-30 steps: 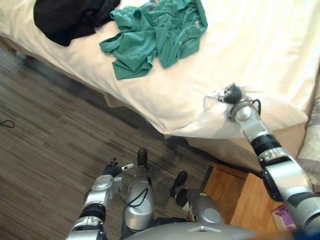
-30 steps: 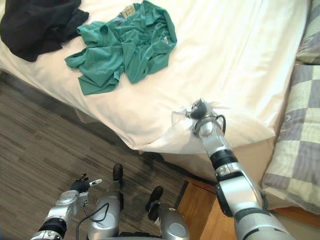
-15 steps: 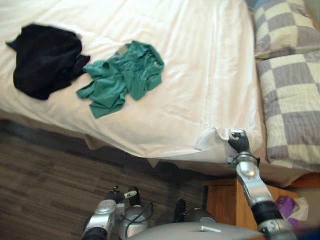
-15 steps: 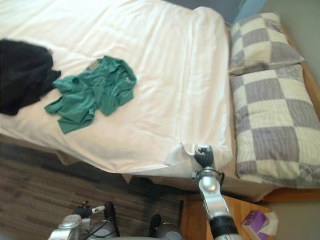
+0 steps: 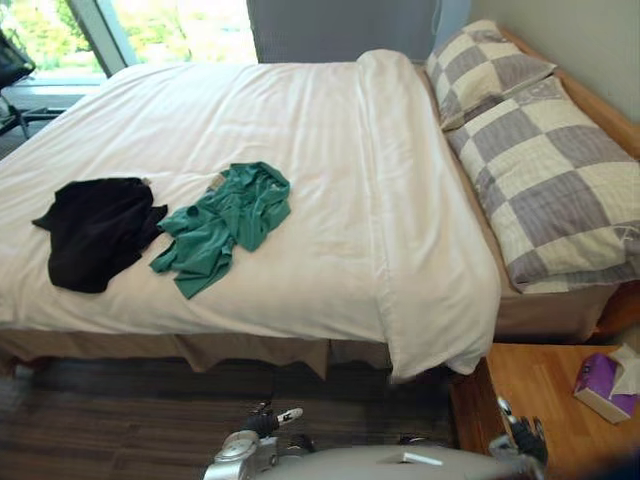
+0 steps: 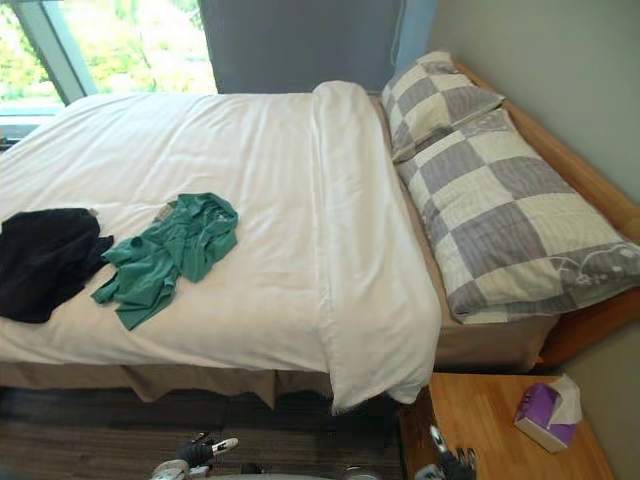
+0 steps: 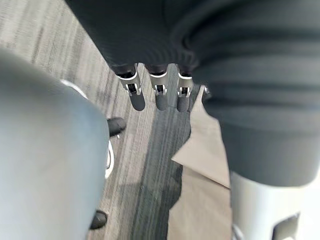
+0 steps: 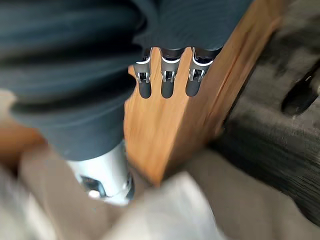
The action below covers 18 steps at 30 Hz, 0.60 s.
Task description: Tidy the bed and pick cloth on bed and put in laundry
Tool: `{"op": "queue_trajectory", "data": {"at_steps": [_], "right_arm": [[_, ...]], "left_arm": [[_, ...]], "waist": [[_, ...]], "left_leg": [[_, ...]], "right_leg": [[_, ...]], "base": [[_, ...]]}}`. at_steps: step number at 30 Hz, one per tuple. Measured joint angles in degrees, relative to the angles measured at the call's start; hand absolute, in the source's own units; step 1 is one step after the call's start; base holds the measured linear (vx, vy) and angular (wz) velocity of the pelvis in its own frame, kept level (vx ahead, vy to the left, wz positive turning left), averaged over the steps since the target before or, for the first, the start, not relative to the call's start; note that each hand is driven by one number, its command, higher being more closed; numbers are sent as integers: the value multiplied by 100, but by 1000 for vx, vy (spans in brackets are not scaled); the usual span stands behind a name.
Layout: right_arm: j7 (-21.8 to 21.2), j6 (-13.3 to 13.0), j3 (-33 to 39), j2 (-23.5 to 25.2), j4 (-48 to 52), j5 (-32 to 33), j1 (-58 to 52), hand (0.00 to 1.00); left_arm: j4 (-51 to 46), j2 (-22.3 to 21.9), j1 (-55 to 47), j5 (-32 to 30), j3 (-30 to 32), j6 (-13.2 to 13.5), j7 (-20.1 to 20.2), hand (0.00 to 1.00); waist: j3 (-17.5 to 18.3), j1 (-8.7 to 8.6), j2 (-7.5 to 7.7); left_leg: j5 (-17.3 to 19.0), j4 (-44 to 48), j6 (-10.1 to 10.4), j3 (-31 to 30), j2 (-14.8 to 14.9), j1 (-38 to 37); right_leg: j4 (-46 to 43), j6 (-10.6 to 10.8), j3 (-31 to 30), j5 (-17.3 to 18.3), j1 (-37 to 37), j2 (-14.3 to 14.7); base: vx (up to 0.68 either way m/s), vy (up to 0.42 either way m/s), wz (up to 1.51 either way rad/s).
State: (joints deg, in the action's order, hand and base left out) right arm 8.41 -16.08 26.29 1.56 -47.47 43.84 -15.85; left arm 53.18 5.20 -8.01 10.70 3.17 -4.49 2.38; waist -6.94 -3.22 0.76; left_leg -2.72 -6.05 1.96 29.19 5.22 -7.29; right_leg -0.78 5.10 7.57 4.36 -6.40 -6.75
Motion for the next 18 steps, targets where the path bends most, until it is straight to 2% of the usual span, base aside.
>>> {"op": "queue_trajectory", "data": {"at_steps": [3, 4, 8, 11, 12, 15, 16, 17, 18], "right_arm": [[128, -247, 255, 5, -14, 447, -39, 0], [187, -300, 263, 7, 46, 491, -39, 100], [73, -596, 101, 61, 874, 768, -14, 100], [-439, -897, -242, 57, 2062, 888, 132, 100], [-777, -936, -344, 47, 2483, 950, 259, 100], [-1700, -863, -499, -9, 3116, 1501, 667, 100], [-2285, -655, -487, -10, 3308, 2091, 951, 100], [-2473, -586, -480, -14, 3359, 2282, 1064, 100], [-2833, -414, -462, -40, 3528, 2736, 1273, 100]], "left_arm": [[53, -50, -10, 118, 201, 28, 31, 0], [56, -52, -18, 171, 228, 21, 32, 0], [55, -69, -20, 233, 252, -123, 37, 0], [41, -73, -22, 360, 240, -292, 34, 0], [39, -73, -29, 394, 223, -363, 31, 0], [2, -71, -34, 453, 139, -411, 28, 0], [-17, -64, -34, 494, 117, -413, 30, 0], [-18, -57, -34, 552, 107, -412, 32, 0], [-22, -49, -35, 620, 56, -410, 38, 0]], "waist": [[35, -2, -32], [37, 2, -36], [79, 25, -93], [119, 70, -151], [151, 69, -147], [214, 102, -175], [202, 104, -169], [193, 104, -170], [172, 101, -204]], "left_leg": [[55, 0, 11, 117, -8, -16], [72, 0, 7, 152, -8, -31], [160, 0, 25, 202, -26, -108], [181, 1, 58, 184, -25, -174], [175, 2, 49, 149, -22, -180], [169, 5, 45, 43, -24, -158], [172, 7, 48, -49, -41, -136], [173, 7, 49, -87, -51, -122], [173, 10, 49, -196, -71, -31]], "right_leg": [[57, -18, -60, -15, 8, -10], [71, -29, -61, -29, 4, -14], [70, -38, -53, -40, -30, -44], [53, -21, 17, -100, -88, -56], [55, -21, 86, -98, -117, -59], [75, -23, 220, -93, -132, -56], [77, -24, 302, -42, -160, -70], [77, -23, 346, -19, -169, -81], [58, -11, 460, 19, -137, -104]], "base": [[50, 32, -15], [86, 27, -16], [91, 13, -8], [126, -4, 0], [127, -14, 16], [127, -14, 19], [118, -18, 27], [89, -15, 42], [67, -10, 36]]}}
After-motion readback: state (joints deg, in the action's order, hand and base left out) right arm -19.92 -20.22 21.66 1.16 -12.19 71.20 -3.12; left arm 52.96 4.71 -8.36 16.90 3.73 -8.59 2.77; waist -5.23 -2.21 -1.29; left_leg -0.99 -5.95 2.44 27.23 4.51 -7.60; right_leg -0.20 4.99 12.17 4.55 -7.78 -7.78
